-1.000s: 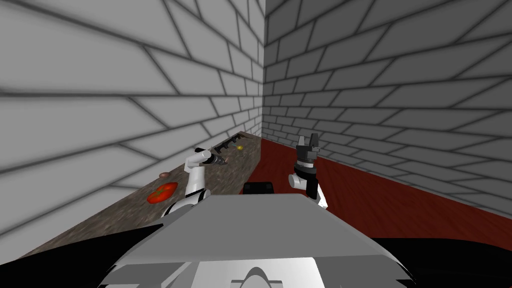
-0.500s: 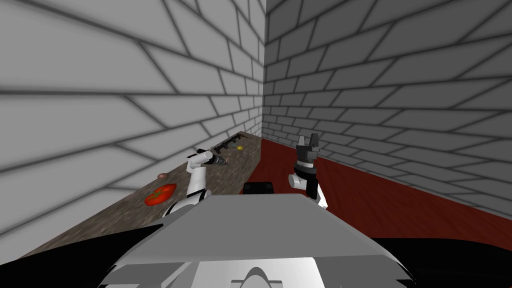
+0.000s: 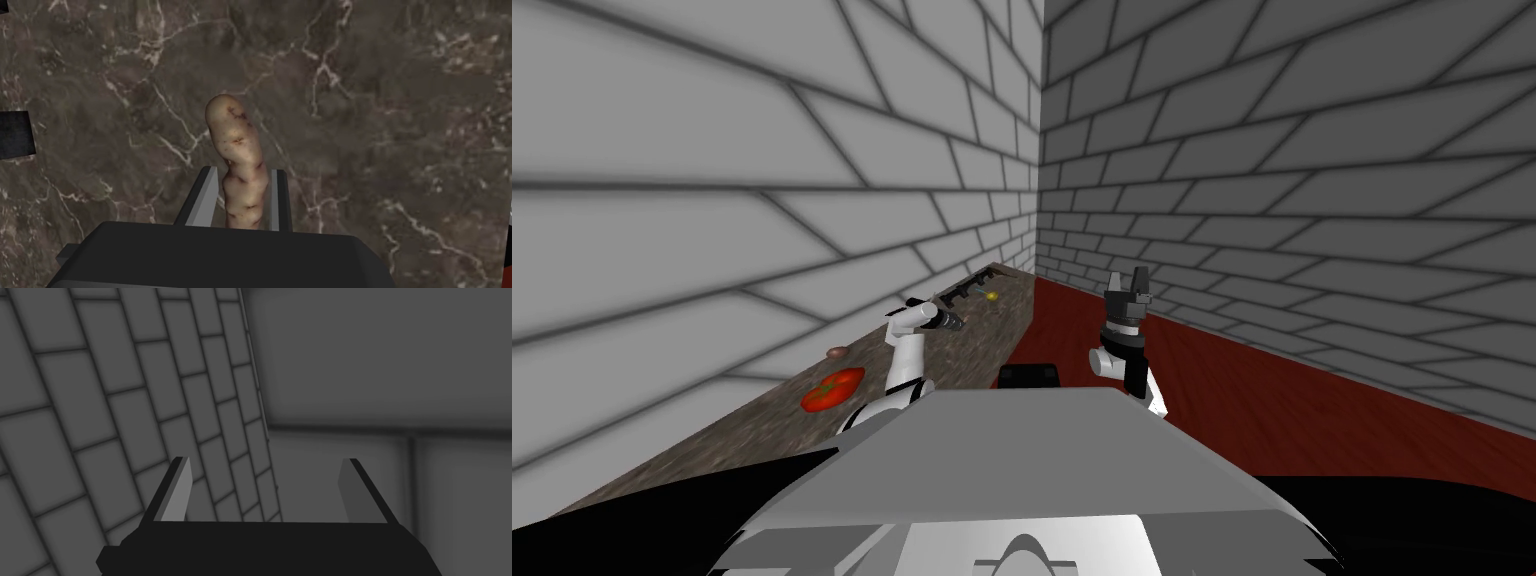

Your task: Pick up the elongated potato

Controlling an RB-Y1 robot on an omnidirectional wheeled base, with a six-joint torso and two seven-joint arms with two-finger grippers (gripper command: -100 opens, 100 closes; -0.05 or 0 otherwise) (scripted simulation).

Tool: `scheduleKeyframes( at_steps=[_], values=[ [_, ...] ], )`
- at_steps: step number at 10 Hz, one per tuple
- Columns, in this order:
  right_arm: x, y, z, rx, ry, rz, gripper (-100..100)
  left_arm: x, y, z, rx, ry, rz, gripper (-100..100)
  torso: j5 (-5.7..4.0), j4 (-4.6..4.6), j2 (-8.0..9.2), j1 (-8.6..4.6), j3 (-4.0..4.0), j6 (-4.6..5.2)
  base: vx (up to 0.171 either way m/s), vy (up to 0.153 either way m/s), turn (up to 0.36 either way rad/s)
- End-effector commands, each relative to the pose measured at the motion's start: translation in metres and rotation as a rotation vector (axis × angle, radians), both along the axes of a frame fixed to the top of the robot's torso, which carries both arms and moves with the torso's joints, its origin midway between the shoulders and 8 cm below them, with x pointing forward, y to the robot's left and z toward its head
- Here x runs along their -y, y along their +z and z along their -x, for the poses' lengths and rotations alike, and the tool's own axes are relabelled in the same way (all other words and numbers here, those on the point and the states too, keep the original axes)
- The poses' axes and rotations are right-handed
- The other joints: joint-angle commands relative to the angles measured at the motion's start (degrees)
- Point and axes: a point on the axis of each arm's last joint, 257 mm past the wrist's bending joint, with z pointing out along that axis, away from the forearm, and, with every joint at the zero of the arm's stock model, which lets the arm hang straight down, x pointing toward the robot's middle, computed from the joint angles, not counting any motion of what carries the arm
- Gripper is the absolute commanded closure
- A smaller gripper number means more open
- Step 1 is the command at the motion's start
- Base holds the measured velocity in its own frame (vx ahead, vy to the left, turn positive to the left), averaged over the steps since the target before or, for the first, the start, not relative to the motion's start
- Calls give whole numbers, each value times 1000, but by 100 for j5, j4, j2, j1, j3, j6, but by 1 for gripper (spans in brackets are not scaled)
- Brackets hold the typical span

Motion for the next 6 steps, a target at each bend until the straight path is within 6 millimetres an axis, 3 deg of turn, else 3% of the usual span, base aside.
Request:
scheduleKeyframes(
  at_steps=[1,2,3,5,6],
  values=[
    [0,0,0,0,0,0,0,0,0,0,0,0,0,100,0,0,0,0,0,0,0,0,0],
    [0,0,0,0,0,0,0,0,0,0,0,0,0,0,0,0,0,0,0,0,0,0,0],
    [0,0,0,0,0,0,0,-1,8,1,-1,0,-1,100,0,0,0,0,0,0,-11,-2,-1],
    [0,0,0,0,0,0,0,-1,10,1,2,0,-2,100,-1,2,8,-1,5,-1,-13,3,1],
    [0,0,0,0,0,0,0,0,11,1,0,0,-1,0,1,0,5,1,3,0,0,0,0]
  ],
)
